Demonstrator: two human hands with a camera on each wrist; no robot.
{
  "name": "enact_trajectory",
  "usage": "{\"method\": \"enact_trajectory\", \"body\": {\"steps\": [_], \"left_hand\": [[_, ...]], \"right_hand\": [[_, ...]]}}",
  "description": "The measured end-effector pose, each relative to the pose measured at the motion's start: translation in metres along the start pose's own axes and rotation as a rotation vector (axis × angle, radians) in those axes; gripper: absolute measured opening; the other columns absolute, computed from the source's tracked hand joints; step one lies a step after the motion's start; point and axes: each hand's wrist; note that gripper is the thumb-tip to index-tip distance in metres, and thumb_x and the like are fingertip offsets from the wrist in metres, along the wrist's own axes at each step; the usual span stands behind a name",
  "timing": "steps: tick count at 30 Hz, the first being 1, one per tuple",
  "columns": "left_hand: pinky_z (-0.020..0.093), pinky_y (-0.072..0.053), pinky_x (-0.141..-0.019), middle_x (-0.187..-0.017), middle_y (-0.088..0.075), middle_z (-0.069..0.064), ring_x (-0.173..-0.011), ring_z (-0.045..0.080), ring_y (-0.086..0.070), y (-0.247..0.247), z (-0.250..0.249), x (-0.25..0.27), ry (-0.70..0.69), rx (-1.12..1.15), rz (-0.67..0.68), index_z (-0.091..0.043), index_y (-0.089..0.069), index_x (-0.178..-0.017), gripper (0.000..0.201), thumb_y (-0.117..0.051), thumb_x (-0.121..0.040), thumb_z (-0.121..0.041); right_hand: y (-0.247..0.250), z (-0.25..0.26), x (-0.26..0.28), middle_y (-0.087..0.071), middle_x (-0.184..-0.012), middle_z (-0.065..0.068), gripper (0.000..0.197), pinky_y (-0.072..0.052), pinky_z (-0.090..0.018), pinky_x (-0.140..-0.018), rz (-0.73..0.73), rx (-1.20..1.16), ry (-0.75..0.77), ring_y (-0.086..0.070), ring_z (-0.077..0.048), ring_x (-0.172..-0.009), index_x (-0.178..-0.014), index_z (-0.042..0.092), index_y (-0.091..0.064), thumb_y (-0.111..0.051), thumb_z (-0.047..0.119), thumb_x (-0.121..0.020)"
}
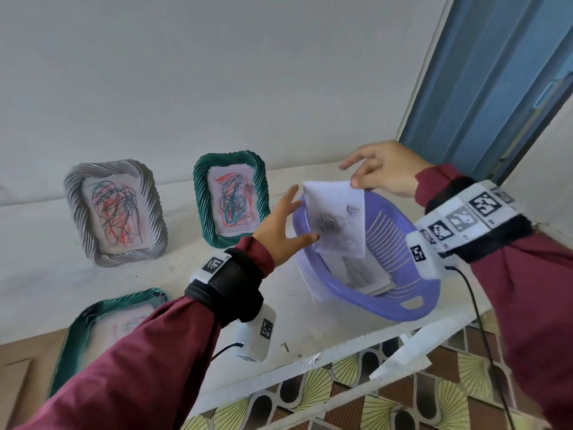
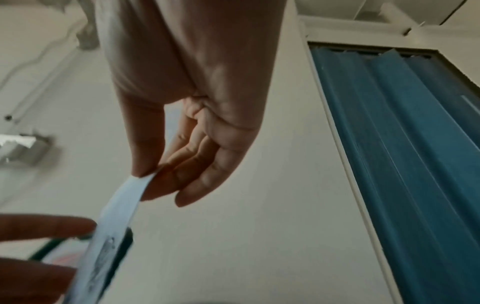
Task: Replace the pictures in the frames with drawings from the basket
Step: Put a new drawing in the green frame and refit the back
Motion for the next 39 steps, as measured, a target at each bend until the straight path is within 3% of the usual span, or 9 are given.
{"method": "enact_trajectory", "body": {"steps": [5,10,16,21,24,27,31,35,39], "left_hand": [[0.027,-0.039,-0.097,-0.116,-0.058,-0.004,-0.113,0.011,-0.053,0.007,-0.022,0.005,0.005,0.398,-0.117,-0.021,-0.032,-0.136,0.072,-0.071,-0.077,-0.010],[0.020,-0.053,-0.065,-0.061,-0.066,-0.006,-0.061,0.005,-0.064,0.029,-0.037,0.026,-0.049,0.582,-0.249,-0.020,-0.052,-0.098,0.038,-0.065,-0.076,0.008],[0.038,-0.054,-0.066,-0.074,-0.059,0.011,-0.067,0.023,-0.061,0.059,-0.034,0.068,-0.037,0.555,-0.532,-0.023,-0.055,-0.092,0.033,-0.068,-0.064,-0.011],[0.028,-0.053,-0.062,-0.072,-0.060,0.009,-0.062,0.014,-0.060,0.082,-0.014,0.108,-0.009,0.502,-0.564,-0.022,-0.056,-0.088,0.032,-0.072,-0.070,-0.001],[0.024,-0.053,-0.060,-0.069,-0.061,0.008,-0.057,0.010,-0.061,0.094,-0.002,0.133,0.003,0.501,-0.512,-0.019,-0.057,-0.089,0.032,-0.070,-0.071,0.002],[0.026,-0.054,-0.064,-0.073,-0.066,0.008,-0.063,0.012,-0.065,0.104,0.008,0.151,0.062,0.528,-0.447,-0.015,-0.058,-0.093,0.025,-0.069,-0.075,-0.001],[0.021,-0.052,-0.076,-0.078,-0.073,-0.002,-0.082,0.011,-0.066,0.125,0.025,0.171,0.117,0.537,-0.398,-0.018,-0.061,-0.091,0.016,-0.054,-0.079,-0.026],[0.014,-0.047,-0.077,-0.092,-0.070,-0.007,-0.093,0.004,-0.062,0.146,0.044,0.192,0.116,0.451,-0.400,-0.021,-0.060,-0.093,0.033,-0.052,-0.084,0.009],[0.016,-0.050,-0.069,-0.091,-0.066,-0.012,-0.081,0.006,-0.062,0.164,0.064,0.209,0.226,0.434,-0.404,-0.023,-0.063,-0.084,0.031,-0.063,-0.074,0.006]], "right_hand": [[0.015,0.030,0.034,-0.064,-0.073,-0.007,0.031,-0.053,-0.015,-0.063,0.023,-0.307,0.134,-0.062,-0.005,-0.063,-0.107,0.011,-0.063,-0.063,-0.005,-0.080],[0.003,0.037,0.052,-0.067,-0.071,0.001,0.029,-0.055,-0.019,-0.069,-0.053,-0.410,0.175,-0.064,-0.007,-0.066,-0.101,0.016,-0.064,-0.064,-0.003,-0.080],[-0.069,0.056,0.071,-0.062,-0.088,0.006,0.018,-0.043,-0.012,-0.061,-0.510,-0.192,0.323,-0.057,-0.006,-0.072,-0.093,0.018,-0.056,-0.062,0.006,-0.081],[-0.158,0.078,0.090,-0.060,-0.108,0.015,0.023,-0.046,-0.010,-0.079,-0.181,-0.482,0.280,-0.056,0.011,-0.093,-0.111,0.027,-0.050,-0.055,0.019,-0.089],[-0.199,0.092,0.099,-0.057,-0.124,0.007,0.035,-0.046,-0.017,-0.091,-0.022,-0.715,0.193,-0.055,0.002,-0.110,-0.121,0.036,-0.043,-0.051,0.027,-0.088],[-0.230,0.113,0.108,-0.062,-0.119,0.006,0.041,-0.049,-0.026,-0.088,0.138,-0.970,0.060,-0.060,-0.009,-0.107,-0.130,0.033,-0.037,-0.048,0.029,-0.091],[-0.261,0.135,0.114,-0.065,-0.109,-0.006,0.027,-0.052,-0.030,-0.082,-0.011,-1.079,-0.042,-0.062,-0.019,-0.100,-0.117,0.025,-0.051,-0.053,0.017,-0.091],[-0.283,0.145,0.113,-0.066,-0.106,0.000,0.035,-0.050,-0.034,-0.087,-0.125,-0.991,-0.090,-0.062,-0.017,-0.100,-0.113,0.024,-0.054,-0.056,0.013,-0.081],[-0.295,0.152,0.112,-0.066,-0.104,0.001,0.037,-0.052,-0.030,-0.083,-0.100,-0.975,-0.118,-0.063,-0.012,-0.094,-0.114,0.022,-0.053,-0.053,-0.002,-0.086]]}}
Point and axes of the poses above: each hand's wrist, its own x-axis away from the middle knuckle, its own y-axis out of the back of the hand, z = x × y
